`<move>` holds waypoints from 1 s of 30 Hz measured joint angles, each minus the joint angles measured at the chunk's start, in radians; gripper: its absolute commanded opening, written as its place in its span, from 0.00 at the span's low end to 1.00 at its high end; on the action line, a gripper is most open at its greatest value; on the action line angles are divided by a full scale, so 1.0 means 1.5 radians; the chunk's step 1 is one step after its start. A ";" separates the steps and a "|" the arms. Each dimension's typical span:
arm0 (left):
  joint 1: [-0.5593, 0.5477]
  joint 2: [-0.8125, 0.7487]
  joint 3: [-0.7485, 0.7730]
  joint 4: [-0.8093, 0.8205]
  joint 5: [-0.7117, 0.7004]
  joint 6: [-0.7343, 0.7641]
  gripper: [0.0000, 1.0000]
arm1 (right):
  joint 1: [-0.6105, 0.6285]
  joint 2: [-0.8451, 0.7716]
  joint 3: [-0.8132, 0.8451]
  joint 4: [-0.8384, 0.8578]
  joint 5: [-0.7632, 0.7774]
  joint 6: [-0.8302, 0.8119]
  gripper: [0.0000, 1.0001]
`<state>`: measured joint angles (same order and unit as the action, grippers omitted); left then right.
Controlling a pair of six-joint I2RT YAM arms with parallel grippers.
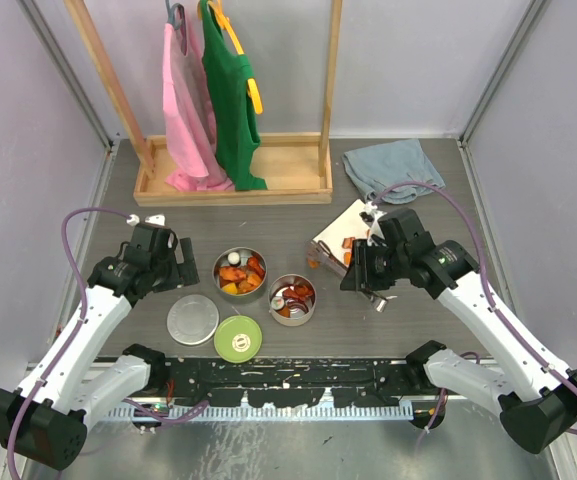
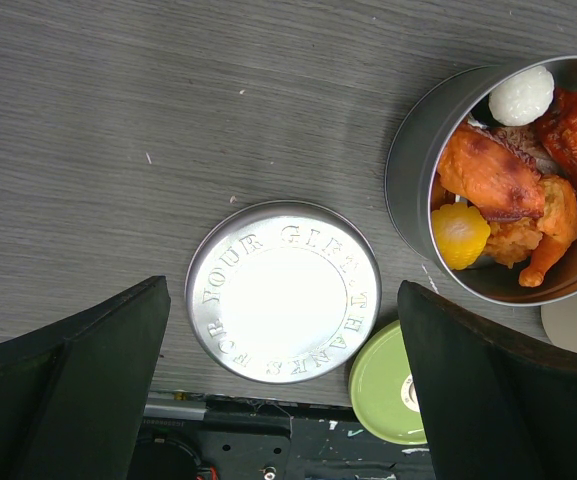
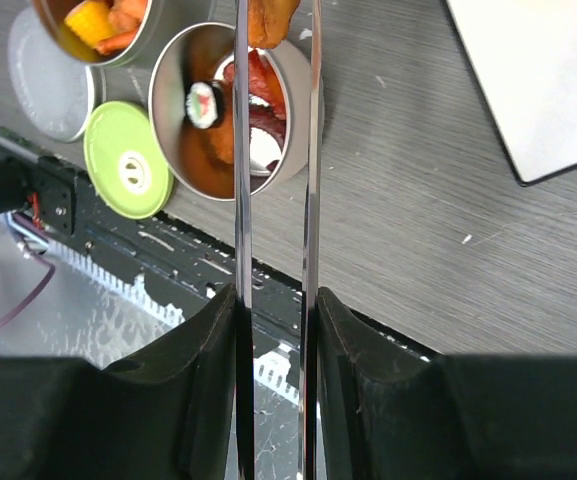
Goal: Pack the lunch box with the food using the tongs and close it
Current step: Pick up the fake food from the plate, then place the fake food in the packing box.
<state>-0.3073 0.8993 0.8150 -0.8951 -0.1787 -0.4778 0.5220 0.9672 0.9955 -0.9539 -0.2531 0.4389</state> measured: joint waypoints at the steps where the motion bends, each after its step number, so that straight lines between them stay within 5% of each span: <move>1: 0.000 0.000 0.000 0.000 0.000 0.000 0.98 | 0.002 0.000 0.000 0.002 -0.009 -0.001 0.31; 10: 0.000 0.000 0.000 0.000 0.000 0.000 0.98 | 0.060 0.008 0.000 0.009 -0.047 -0.010 0.31; 20: 0.000 0.000 0.000 0.000 0.000 0.000 0.98 | 0.223 0.097 0.022 -0.024 0.030 0.006 0.31; 30: 0.000 0.000 0.000 0.000 0.000 0.000 0.98 | 0.238 0.105 0.041 -0.043 0.082 0.012 0.32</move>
<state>-0.3073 0.8989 0.8150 -0.8951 -0.1787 -0.4782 0.8783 1.1248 1.0576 -1.0187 -0.1307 0.4564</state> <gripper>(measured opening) 0.980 0.380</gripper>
